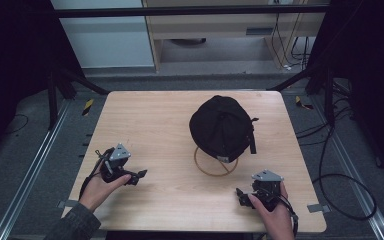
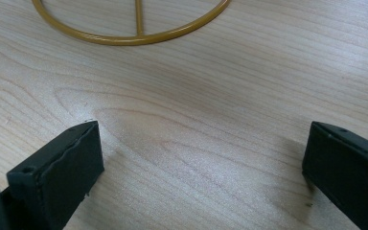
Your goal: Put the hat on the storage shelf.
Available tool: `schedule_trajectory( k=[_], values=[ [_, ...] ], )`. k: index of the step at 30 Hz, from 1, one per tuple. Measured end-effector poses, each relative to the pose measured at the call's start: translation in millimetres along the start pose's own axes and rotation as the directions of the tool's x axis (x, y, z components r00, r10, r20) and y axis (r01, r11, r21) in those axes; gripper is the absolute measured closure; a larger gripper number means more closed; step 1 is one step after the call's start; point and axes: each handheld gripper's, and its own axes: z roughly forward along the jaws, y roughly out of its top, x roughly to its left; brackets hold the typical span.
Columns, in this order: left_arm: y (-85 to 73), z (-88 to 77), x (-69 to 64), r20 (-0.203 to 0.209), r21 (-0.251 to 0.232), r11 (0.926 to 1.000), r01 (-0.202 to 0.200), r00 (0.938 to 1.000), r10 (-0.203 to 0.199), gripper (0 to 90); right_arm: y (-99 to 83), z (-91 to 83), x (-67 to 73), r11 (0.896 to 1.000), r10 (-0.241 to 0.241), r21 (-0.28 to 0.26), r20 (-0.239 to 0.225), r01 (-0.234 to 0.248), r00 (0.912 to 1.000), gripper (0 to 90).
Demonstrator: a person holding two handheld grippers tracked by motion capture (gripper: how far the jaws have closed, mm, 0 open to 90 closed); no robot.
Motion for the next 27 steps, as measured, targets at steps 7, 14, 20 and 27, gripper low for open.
schedule_trajectory(
  k=[7,14,20,27],
  values=[
    [-17.1,2.3,6.8,0.0,0.012,0.9996,0.026,0.9997,-0.026,5.2,-0.1,-0.1,0.1,1.0,0.0,0.0,0.001,0.0,1.0,0.4],
    [-37.0,11.8,9.2,-0.004,0.025,0.9959,0.087,0.9962,-0.087,5.5,-0.1,-0.1,0.1,1.0,0.001,0.0,0.001,-0.001,1.0,0.4],
    [-47.0,18.2,7.6,-0.026,0.016,0.9967,0.08,0.9965,-0.08,2.5,-0.1,-0.1,0.1,1.0,0.0,0.0,0.0,0.0,1.0,0.4],
    [-48.0,17.3,6.3,-0.029,0.02,0.9965,0.081,0.9963,-0.08,1.3,-0.1,-0.1,0.1,1.0,0.001,0.0,0.001,-0.001,1.0,0.5]
  ],
)
